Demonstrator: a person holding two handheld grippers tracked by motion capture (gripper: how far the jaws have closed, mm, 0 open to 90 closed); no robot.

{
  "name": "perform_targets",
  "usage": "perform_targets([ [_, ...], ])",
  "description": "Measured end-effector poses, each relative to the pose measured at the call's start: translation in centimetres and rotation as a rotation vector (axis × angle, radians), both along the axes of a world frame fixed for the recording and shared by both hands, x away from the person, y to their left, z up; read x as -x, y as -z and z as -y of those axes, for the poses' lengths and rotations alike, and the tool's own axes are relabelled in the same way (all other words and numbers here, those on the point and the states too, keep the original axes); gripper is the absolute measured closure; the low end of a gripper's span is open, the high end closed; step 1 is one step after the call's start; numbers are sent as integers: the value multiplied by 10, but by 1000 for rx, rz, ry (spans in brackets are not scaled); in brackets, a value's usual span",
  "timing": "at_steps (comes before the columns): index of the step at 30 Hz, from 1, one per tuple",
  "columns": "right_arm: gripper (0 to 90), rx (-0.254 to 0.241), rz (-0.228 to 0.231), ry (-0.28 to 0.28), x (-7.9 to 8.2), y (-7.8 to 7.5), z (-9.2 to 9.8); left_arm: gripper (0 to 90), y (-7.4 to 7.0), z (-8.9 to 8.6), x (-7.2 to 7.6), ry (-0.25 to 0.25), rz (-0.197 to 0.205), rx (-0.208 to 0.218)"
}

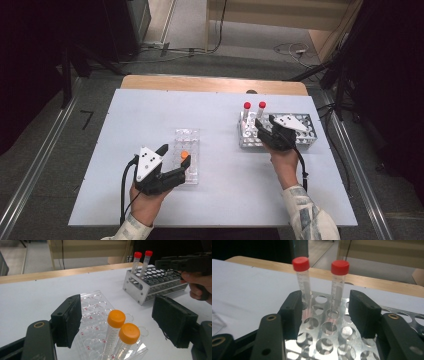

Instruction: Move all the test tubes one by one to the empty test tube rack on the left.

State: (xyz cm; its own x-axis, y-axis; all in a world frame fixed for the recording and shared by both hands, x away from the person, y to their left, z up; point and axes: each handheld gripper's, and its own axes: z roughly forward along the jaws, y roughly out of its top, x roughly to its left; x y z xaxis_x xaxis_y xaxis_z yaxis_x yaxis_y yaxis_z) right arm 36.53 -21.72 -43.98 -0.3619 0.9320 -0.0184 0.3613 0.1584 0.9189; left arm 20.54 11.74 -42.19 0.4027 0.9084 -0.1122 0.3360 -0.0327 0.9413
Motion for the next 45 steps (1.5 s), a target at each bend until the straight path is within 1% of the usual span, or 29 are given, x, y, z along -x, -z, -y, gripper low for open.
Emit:
perform_targets([
  [2, 488, 2, -14, 16, -8, 3, -2, 242, 0, 0, 0, 3, 0, -2],
  [4, 506, 28, -19, 30, -15, 6, -5, 243, 0, 0, 0, 2, 1, 2],
  [6, 520, 41, -22, 39, -20, 9, -8, 243, 0, -1, 0, 1, 1, 2],
  [10, 562, 40, -10, 56, -28, 12, -10, 243, 0, -1, -1, -2, 0, 1],
  [12, 572, 44, -28, 60, -31, 13, -10, 243, 0, -1, 0, -2, 0, 1],
  [14, 590, 45, -26, 64, -34, 13, -11, 243, 0, 0, 0, -2, 0, -2],
  [15, 600, 34, -28, 62, -35, 13, -11, 243, 1, 0, 0, 0, -1, -3],
  [17, 604, 39, -43, 65, -38, 12, -11, 243, 1, 1, -1, -1, -2, -1],
  [22, 622, 45, -55, 74, -43, 13, -14, 244, 1, 2, -1, 1, -5, -8],
  [28, 622, 63, -88, 90, -49, 12, -17, 244, 2, 3, 0, 6, -3, -8],
  [31, 634, 75, -97, 86, -51, 12, -18, 244, 2, 2, 0, 5, -2, -9],
  [35, 654, 65, -106, 90, -52, 12, -17, 244, 1, 3, 0, 5, -2, -10],
  [38, 690, 67, -108, 92, -52, 12, -16, 244, 2, 3, 0, 7, -2, -11],
  [40, 708, 58, -111, 96, -52, 11, -16, 244, 2, 3, 0, 8, -3, -11],
  [45, 715, 47, -109, 95, -52, 11, -15, 244, 2, 3, 0, 8, -3, -12],
])
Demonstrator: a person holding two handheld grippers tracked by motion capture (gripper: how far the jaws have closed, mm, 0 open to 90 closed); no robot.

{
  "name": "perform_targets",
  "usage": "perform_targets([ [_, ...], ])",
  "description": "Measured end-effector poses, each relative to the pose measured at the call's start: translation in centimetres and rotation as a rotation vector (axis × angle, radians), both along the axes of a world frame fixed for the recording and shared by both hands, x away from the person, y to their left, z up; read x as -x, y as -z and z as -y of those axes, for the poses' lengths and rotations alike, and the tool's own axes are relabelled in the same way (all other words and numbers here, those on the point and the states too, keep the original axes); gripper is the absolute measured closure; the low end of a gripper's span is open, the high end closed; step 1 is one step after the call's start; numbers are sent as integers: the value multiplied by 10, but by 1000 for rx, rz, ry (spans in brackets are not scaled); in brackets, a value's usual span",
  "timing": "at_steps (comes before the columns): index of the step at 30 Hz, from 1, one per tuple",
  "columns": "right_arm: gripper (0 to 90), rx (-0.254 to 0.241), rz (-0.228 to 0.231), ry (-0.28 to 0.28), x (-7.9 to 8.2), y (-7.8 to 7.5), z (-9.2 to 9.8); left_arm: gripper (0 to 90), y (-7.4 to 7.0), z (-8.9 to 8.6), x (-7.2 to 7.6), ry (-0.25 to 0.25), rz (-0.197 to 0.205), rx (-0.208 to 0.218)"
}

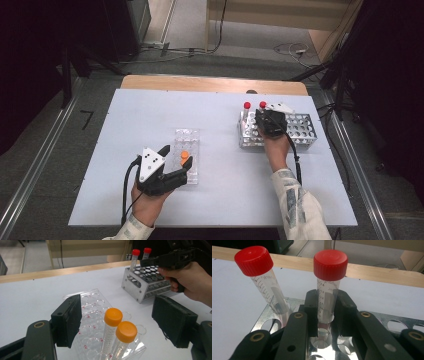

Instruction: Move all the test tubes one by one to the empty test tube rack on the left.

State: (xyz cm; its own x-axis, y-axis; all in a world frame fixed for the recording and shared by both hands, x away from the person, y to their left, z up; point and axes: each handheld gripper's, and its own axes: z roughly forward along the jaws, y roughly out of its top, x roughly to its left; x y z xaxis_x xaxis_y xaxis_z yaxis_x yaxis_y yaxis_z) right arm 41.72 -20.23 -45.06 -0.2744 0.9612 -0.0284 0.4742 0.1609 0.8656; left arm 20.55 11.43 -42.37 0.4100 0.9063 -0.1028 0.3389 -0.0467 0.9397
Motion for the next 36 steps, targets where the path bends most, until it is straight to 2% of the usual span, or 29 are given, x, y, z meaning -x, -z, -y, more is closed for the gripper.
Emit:
perform_targets([
  [4, 716, -15, 7, 2, 2, -2, 0, 243, 0, 0, 0, -2, 0, 0],
  [7, 718, -20, 31, 1, 4, -7, 1, 243, 0, 0, 0, -4, 1, 1],
  [16, 719, -46, 89, -11, 11, -28, 3, 236, 0, 0, 0, -4, 1, -4],
  [29, 720, -48, 153, -59, 27, -52, 5, 202, 0, 0, -1, -24, 0, -14],
  [36, 720, -47, 164, -81, 38, -56, 10, 202, -1, 1, 0, -26, -1, -19],
])
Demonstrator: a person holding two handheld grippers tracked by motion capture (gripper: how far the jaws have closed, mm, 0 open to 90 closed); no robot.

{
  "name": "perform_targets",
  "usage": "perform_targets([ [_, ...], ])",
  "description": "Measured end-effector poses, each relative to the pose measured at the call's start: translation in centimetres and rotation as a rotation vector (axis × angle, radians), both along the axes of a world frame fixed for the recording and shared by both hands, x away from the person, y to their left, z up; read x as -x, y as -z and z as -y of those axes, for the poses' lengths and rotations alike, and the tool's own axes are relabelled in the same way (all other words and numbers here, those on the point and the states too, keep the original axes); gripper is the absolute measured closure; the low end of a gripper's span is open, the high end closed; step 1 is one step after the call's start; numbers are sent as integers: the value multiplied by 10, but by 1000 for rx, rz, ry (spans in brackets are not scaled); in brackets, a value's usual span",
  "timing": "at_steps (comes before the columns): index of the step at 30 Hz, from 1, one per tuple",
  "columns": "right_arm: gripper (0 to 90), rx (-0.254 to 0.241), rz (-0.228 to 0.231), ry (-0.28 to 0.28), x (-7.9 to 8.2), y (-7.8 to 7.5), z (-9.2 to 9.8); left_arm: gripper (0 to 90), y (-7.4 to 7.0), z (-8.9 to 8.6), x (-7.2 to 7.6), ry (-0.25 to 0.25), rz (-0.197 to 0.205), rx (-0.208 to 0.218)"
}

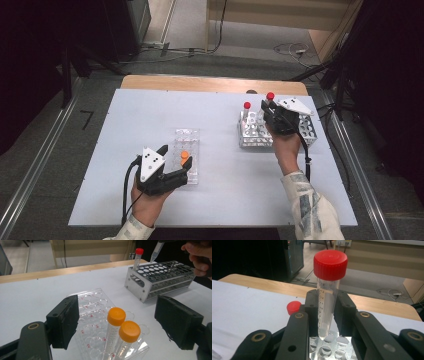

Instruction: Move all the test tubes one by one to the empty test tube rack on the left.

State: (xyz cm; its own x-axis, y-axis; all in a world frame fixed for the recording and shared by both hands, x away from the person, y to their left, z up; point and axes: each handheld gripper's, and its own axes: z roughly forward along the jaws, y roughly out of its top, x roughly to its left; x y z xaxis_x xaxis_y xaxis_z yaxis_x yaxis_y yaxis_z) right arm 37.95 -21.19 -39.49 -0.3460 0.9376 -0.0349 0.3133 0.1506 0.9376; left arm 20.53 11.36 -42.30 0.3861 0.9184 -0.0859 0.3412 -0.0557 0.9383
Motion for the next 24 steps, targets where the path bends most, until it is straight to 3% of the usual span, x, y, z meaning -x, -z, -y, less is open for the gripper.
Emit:
perform_targets([
  [14, 719, -17, 1, -74, 22, -3, 5, 199, 0, 0, 0, -4, -4, 4],
  [24, 719, -18, -2, -163, 45, -5, 0, 202, -1, 1, 0, 12, -6, 14],
])
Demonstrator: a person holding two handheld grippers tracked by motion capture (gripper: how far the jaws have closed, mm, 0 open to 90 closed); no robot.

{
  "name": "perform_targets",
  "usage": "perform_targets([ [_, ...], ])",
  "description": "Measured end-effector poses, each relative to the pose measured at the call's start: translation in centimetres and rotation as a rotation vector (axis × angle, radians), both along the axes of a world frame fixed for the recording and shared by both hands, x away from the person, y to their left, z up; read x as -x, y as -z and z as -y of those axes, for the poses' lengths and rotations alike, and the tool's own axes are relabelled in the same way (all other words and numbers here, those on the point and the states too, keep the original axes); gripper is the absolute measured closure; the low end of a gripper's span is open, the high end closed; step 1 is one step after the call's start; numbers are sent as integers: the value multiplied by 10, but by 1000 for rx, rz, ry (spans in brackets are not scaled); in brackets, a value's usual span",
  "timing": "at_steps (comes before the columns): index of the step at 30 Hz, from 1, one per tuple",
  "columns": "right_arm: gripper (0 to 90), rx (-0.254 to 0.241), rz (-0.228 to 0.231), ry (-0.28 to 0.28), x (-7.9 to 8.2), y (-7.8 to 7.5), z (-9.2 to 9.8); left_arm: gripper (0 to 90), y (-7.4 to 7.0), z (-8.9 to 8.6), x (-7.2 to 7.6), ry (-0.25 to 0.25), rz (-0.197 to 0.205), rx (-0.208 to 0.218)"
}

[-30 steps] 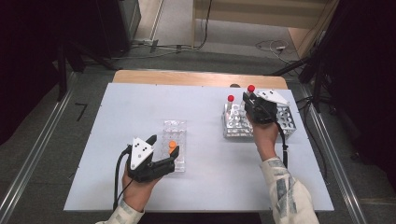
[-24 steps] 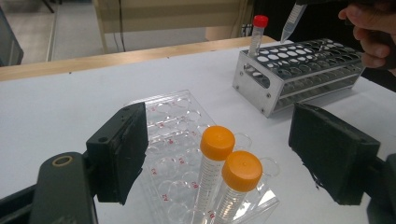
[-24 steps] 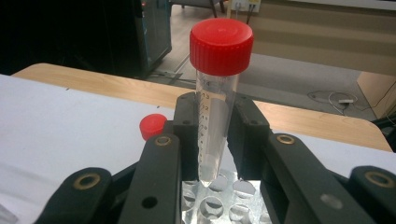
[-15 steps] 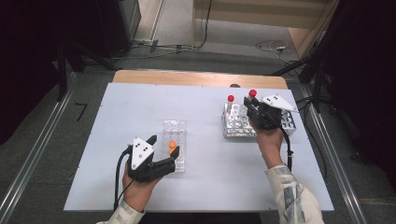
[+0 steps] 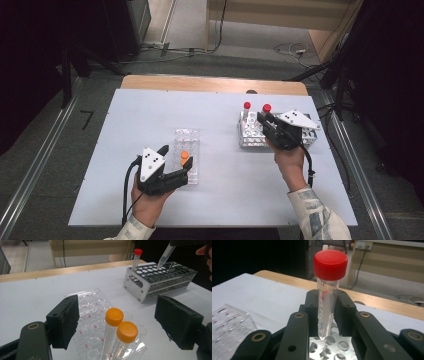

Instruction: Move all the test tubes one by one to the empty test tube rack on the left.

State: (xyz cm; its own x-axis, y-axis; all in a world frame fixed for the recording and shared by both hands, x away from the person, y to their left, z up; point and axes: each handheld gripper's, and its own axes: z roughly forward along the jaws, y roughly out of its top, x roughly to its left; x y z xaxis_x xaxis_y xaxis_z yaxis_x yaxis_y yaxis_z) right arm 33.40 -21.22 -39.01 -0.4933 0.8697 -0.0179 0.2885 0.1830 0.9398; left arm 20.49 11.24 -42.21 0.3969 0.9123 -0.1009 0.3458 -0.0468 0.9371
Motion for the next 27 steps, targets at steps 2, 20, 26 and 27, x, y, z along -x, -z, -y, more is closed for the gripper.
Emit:
perform_targets([
  [2, 719, 4, -6, -21, 4, 1, -1, 201, 0, 1, 0, 2, -1, 2],
  [20, 718, 46, -53, -176, 49, 23, -24, 178, -4, 9, 4, 50, 13, -6],
  [26, 718, 53, -68, -208, 60, 30, -29, 179, -5, 13, 6, 75, 20, -1],
  [27, 717, 56, -70, -214, 62, 31, -30, 180, -5, 14, 6, 81, 22, -2],
])
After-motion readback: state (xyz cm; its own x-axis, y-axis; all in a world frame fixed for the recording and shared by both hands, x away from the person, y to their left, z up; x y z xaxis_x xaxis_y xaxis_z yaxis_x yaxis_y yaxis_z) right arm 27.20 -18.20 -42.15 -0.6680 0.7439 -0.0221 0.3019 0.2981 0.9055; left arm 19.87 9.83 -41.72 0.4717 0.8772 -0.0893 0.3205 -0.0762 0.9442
